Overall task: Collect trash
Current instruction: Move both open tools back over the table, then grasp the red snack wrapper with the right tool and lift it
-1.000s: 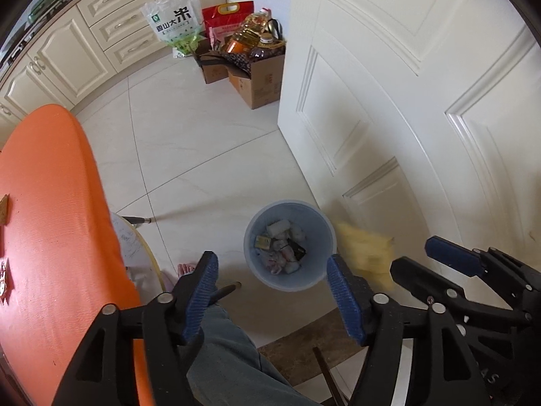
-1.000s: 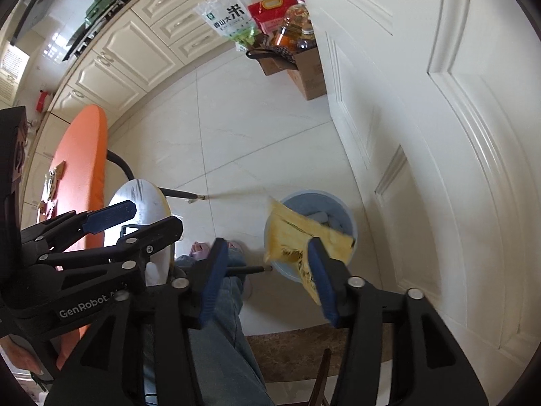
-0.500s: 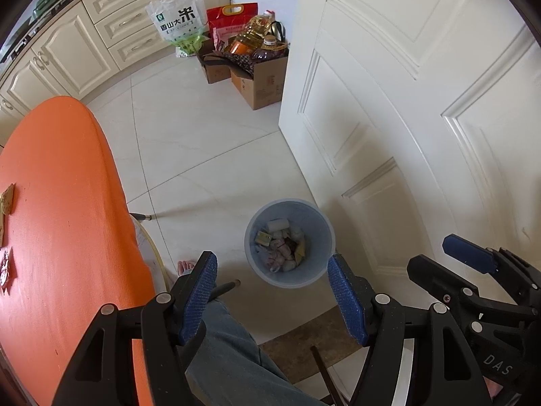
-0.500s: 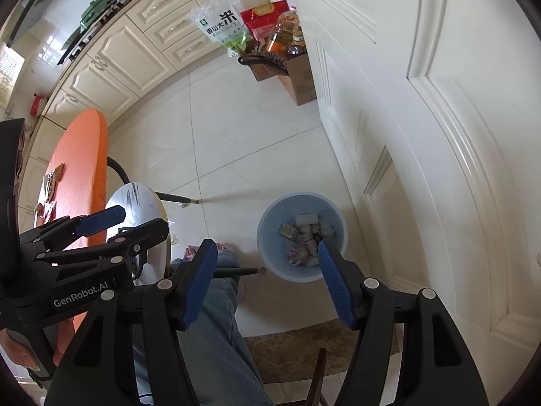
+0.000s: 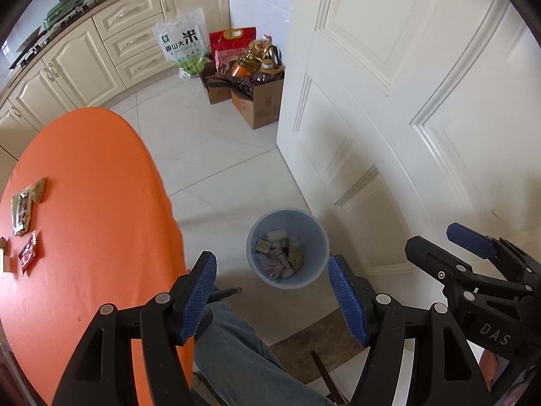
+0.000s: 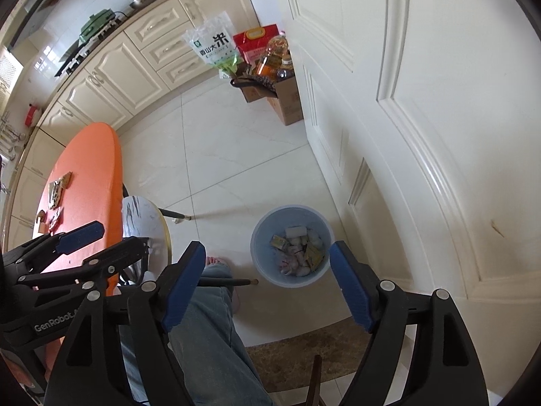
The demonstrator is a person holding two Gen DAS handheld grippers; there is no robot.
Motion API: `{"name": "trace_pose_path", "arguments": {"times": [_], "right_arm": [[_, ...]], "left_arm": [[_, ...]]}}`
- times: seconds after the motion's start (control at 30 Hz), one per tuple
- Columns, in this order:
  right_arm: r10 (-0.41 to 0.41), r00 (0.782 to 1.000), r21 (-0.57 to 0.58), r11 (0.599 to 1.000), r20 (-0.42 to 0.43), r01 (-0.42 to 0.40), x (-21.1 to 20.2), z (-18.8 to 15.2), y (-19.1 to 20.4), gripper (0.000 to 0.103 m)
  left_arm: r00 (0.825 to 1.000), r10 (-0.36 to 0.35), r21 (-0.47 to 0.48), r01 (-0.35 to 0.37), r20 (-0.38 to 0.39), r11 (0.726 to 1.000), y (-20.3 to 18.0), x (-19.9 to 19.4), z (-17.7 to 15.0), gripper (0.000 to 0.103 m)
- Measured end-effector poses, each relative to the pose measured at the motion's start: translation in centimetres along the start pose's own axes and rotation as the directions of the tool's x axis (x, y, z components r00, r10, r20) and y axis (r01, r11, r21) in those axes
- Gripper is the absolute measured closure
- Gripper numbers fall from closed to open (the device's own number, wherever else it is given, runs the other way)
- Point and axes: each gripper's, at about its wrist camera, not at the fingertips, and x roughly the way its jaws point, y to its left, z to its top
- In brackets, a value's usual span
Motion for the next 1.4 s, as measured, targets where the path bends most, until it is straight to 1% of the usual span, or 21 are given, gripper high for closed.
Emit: {"name": "trace_pose_path", "arguments": {"times": [0.1, 0.2, 0.37, 0.43, 0.57, 0.63, 0.67, 0.7, 0.8, 0.9, 0.97, 1.1, 1.17, 1.23, 1.33, 1.4], "right_arm": [[-0.005, 1.0, -0.014, 1.0, 0.029, 0.005, -1.4, -0.5, 0.9, 0.022], [0.006, 0.999, -0.032, 0.999, 0.054, -0.004, -2.8, -1.3, 2.2, 0.02], [0.019, 0.996, -0.087, 0.996, 0.086, -0.011, -5.0, -2.5, 5.4, 0.016], [0.035, 0.995, -0.116, 0.993, 0.095, -0.023, -5.7, -2.7, 6.9, 0.014], [0.079, 0.991, -0.164, 0.985, 0.108, -0.06, -6.5, -3.1, 10.2, 0.012], [0.102, 0.989, -0.199, 0.977, 0.111, -0.078, -6.7, -3.3, 12.0, 0.011], [0.113, 0.987, -0.219, 0.972, 0.111, -0.086, -6.7, -3.5, 13.0, 0.011], [0.124, 0.986, -0.239, 0.966, 0.109, -0.095, -6.7, -3.6, 14.1, 0.011], [0.159, 0.983, -0.301, 0.945, 0.091, -0.125, -6.5, -4.0, 17.4, 0.01], [0.19, 0.979, -0.36, 0.92, 0.07, -0.153, -6.1, -4.2, 20.7, 0.01], [0.222, 0.974, -0.388, 0.903, 0.046, -0.187, -5.6, -4.4, 23.0, 0.01], [0.259, 0.966, -0.451, 0.863, 0.005, -0.229, -4.5, -4.6, 26.8, 0.01], [0.268, 0.963, -0.481, 0.843, -0.012, -0.241, -3.9, -4.7, 29.0, 0.01], [0.275, 0.961, -0.513, 0.819, -0.039, -0.255, -3.0, -4.7, 31.2, 0.01], [0.256, 0.965, -0.565, 0.788, -0.063, -0.246, -1.3, -4.8, 34.6, 0.01], [0.239, 0.968, -0.588, 0.773, -0.078, -0.238, 0.0, -4.6, 36.2, 0.01]], "left_arm": [[0.999, -0.005, -0.006, 0.006, 0.04, 1.0, 0.6, -2.4, -1.8, 0.035], [0.997, 0.001, -0.016, 0.0, 0.073, 1.0, 1.4, -4.7, -3.8, 0.035], [0.994, 0.015, -0.054, -0.009, 0.109, 0.998, 3.0, -8.0, -7.2, 0.035], [0.992, 0.024, -0.085, -0.013, 0.125, 0.996, 4.2, -9.7, -8.7, 0.034], [0.987, 0.039, -0.146, -0.016, 0.153, 0.989, 6.9, -12.6, -11.2, 0.034], [0.984, 0.066, -0.189, -0.034, 0.166, 0.981, 8.7, -14.2, -12.8, 0.031], [0.981, 0.079, -0.212, -0.041, 0.176, 0.976, 9.7, -15.0, -13.6, 0.026], [0.978, 0.091, -0.231, -0.046, 0.186, 0.972, 10.2, -15.6, -14.2, 0.025], [0.969, 0.13, -0.292, -0.065, 0.209, 0.954, 12.6, -17.8, -16.5, 0.025], [0.961, 0.175, -0.357, -0.09, 0.213, 0.93, 15.0, -19.8, -18.9, 0.024], [0.956, 0.201, -0.402, -0.101, 0.215, 0.91, 16.8, -21.0, -20.5, 0.024], [0.946, 0.257, -0.509, -0.125, 0.198, 0.852, 20.6, -23.3, -23.4, 0.023], [0.94, 0.29, -0.562, -0.145, 0.178, 0.814, 22.6, -24.0, -24.7, 0.022], [0.939, 0.306, -0.61, -0.15, 0.159, 0.778, 24.5, -24.4, -25.5, 0.021], [0.94, 0.314, -0.664, -0.152, 0.132, 0.732, 26.9, -24.6, -26.7, 0.02], [0.943, 0.312, -0.679, -0.152, 0.119, 0.719, 27.9, -24.4, -26.4, 0.02]]}}
